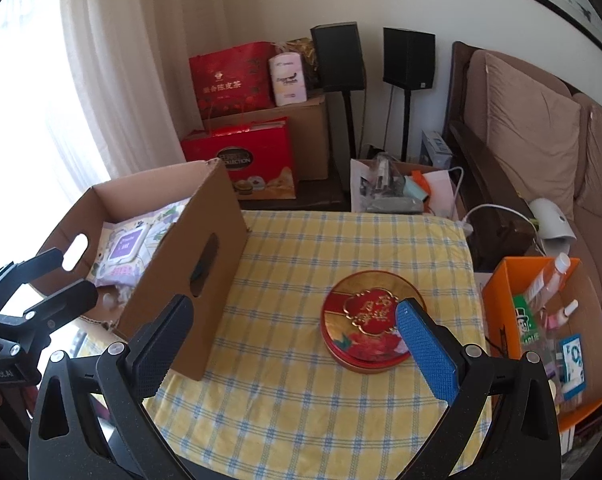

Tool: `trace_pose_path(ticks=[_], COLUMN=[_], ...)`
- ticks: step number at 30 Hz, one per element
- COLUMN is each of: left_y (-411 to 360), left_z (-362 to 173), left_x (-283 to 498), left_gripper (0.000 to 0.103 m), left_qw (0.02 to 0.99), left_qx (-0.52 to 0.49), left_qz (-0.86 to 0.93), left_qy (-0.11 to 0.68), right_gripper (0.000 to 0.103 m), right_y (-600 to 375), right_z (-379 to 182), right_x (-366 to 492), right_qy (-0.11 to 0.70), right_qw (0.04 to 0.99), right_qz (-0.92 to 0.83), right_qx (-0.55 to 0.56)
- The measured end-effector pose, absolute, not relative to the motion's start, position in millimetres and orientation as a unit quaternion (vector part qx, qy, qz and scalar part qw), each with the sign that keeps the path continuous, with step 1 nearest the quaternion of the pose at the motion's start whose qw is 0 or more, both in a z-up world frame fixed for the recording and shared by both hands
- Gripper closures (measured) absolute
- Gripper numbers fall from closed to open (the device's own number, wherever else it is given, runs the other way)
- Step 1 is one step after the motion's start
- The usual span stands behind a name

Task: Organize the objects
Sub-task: 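Withdraw both tools and move them to the red round tin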

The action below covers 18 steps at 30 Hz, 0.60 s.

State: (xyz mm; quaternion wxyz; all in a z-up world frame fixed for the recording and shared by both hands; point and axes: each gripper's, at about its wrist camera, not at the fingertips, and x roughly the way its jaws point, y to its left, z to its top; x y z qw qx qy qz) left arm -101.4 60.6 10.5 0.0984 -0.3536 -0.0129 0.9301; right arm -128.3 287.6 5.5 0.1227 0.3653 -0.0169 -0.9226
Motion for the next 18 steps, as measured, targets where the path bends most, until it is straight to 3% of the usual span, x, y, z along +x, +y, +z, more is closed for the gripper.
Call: trace_pose_path(ticks=[18], left_y=[128.5], left_z=[-3.9], left_x=[-112.7], left_gripper=[0.0], left_qw=[0.16], left_qx=[-0.37], left_qz=[0.915], left_qy=[-0.011], right_gripper=[0.001], right_y=[361.4], right_z=[-11.2], right_x=[-123.0], right_qy=[-0.062], right_qw=[0.072], right_qz=[-0.921], right_qx=[0.377])
